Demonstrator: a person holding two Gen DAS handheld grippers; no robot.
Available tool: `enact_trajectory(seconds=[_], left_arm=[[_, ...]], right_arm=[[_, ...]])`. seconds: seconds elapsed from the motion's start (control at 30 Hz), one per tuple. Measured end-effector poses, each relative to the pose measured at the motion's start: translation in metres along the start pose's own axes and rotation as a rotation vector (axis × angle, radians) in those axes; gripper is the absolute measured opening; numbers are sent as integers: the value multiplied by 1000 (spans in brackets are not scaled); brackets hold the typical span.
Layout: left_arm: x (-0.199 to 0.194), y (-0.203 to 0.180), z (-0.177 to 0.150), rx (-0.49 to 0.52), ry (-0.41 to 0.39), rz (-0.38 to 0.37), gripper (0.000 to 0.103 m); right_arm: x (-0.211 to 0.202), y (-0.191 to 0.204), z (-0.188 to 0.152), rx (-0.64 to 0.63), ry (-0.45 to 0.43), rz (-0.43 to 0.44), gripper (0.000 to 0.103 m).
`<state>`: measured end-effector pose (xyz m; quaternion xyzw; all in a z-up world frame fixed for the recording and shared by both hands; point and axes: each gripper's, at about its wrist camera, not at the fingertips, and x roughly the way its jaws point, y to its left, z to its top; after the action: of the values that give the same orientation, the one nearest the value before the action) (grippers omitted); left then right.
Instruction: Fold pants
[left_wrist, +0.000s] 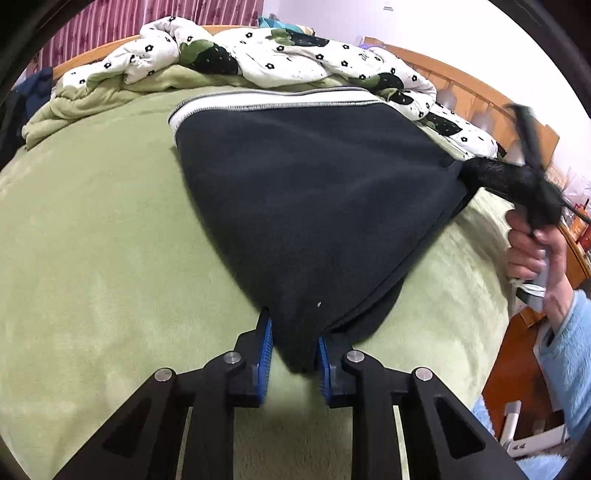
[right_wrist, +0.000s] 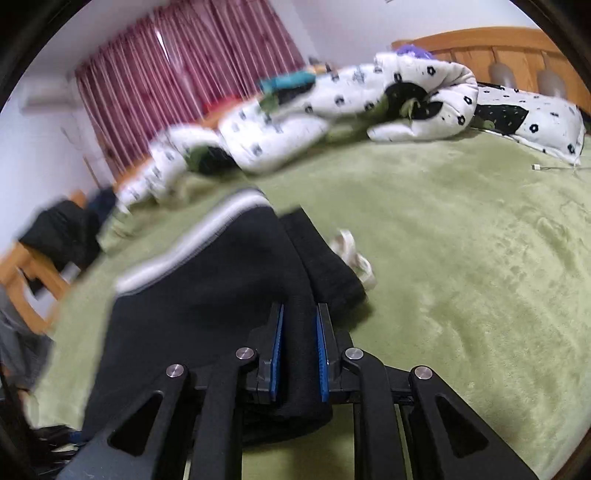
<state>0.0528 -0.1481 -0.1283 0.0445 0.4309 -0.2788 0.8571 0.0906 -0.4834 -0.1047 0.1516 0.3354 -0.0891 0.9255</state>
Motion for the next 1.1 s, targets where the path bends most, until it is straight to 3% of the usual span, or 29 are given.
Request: enact_trajectory(seconds=[0.13,0.2,0.27,0.3,0.33,0.4,0.53,0.6,0.67,0.73,0.8,0.83,0.9,0.93,0.97,1.0,1.03,1.1], left_arm=[[-19,12,-1,-54,-1,-87,25],[-33,22,-3,-80,-23,-111,46],[-44,30,1,-104,-69,-107,57],[-47,34,6,-115,-90,-114,57],[-49,41,18,-139,-113,-131,59],[-43,49,40,-186,-136,-144,69],[-6,68,81,-268,-118,-153,69],[29,80,96,-329,-63,-149,69],[60,88,98,-372,7,-119,67],[77,95,93,-421,-13,-177,66],[80,92,96,-421,-23,-212,48],[81,91,99,-433,-20,-210,45],[82,90,106,-473,-18,-201,19],[80,90,109,-490,-16,-188,15],[74,89,113,-523,-14,-190,12],[70,90,115,-534,-17,-191,11],[63,91,118,-546,-25,-200,10],[53,94,118,-556,-42,-222,10]], right_arm=[[-10,13,0,-153,16,-49,21],[-24,10,9,-158,-2,-37,28],[-34,8,23,-141,-29,25,50],[-34,10,33,-140,-34,36,69],[-31,12,41,-145,-31,36,73],[-14,20,58,-165,5,24,73],[42,26,77,-196,124,5,73],[66,22,77,-197,184,-12,73],[76,14,72,-194,186,24,74],[73,15,67,-252,161,11,75],[74,17,63,-271,162,-3,75],[77,17,62,-254,178,3,75],[89,14,66,-181,262,61,75],[92,11,70,-139,297,80,74],[90,8,74,-91,323,113,69],[84,7,77,-72,316,123,56],[72,9,79,-71,285,125,41],[47,19,80,-84,234,138,28]])
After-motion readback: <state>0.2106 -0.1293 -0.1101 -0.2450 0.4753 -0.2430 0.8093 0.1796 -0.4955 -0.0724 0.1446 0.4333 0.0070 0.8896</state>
